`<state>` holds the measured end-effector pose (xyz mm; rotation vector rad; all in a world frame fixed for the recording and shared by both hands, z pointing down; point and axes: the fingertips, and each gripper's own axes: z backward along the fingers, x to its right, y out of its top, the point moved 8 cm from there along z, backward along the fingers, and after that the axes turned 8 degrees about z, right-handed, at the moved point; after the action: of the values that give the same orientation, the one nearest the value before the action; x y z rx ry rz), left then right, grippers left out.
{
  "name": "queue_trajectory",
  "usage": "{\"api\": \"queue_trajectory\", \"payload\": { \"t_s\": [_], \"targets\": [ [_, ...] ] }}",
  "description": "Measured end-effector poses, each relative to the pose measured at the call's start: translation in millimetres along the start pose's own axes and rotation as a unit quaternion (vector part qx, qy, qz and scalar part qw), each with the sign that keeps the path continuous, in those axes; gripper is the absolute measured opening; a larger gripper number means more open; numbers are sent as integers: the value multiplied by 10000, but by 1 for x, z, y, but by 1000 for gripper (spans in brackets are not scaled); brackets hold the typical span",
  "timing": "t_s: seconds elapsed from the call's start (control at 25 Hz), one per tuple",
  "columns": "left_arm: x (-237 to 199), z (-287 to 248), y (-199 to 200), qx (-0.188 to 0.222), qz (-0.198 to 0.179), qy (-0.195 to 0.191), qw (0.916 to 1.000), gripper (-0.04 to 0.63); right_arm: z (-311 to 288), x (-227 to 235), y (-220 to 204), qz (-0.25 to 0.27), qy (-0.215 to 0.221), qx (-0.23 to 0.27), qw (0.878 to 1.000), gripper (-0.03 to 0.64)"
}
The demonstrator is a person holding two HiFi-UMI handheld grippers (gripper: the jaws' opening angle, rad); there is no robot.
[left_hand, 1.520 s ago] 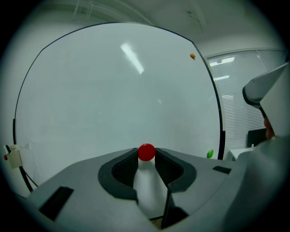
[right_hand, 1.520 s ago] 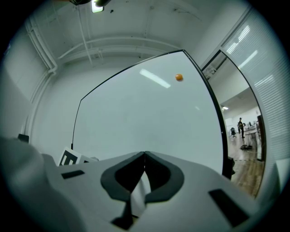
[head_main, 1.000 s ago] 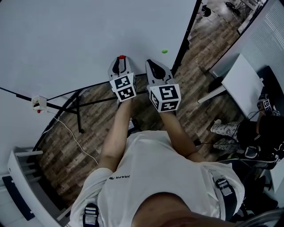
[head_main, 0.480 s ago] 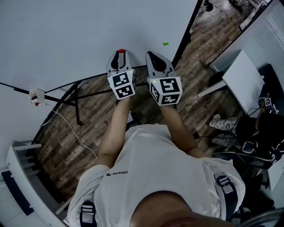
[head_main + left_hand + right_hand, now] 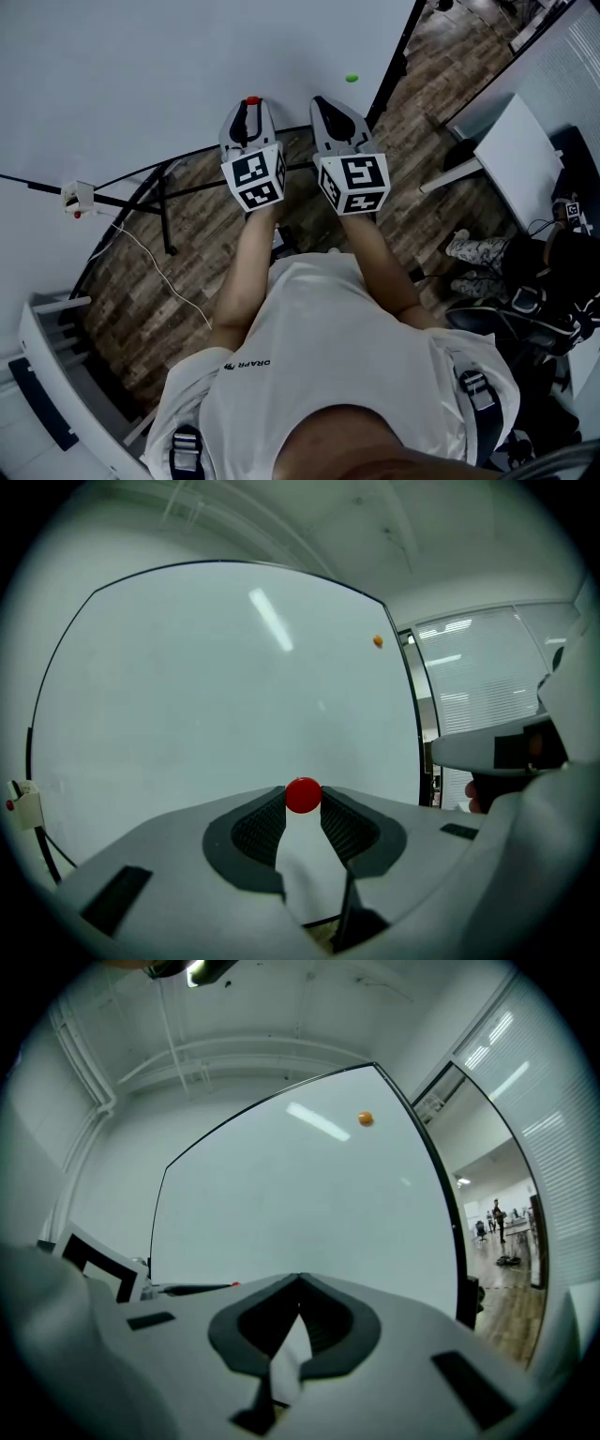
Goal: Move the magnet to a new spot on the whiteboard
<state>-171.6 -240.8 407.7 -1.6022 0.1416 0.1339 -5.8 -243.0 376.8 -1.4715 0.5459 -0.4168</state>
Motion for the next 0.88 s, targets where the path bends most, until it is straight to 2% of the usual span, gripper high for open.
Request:
{"api": "queue_trajectory", "payload": {
  "t_s": [0.4, 0.88],
  "targets": [
    [3, 18, 4, 134, -16, -26, 9999, 117, 1, -1, 1, 11, -42, 48, 10000, 12],
    [15, 38, 14, 251, -84, -242, 9994, 117, 6, -5, -1, 49, -59, -47, 10000, 12]
  ]
}}
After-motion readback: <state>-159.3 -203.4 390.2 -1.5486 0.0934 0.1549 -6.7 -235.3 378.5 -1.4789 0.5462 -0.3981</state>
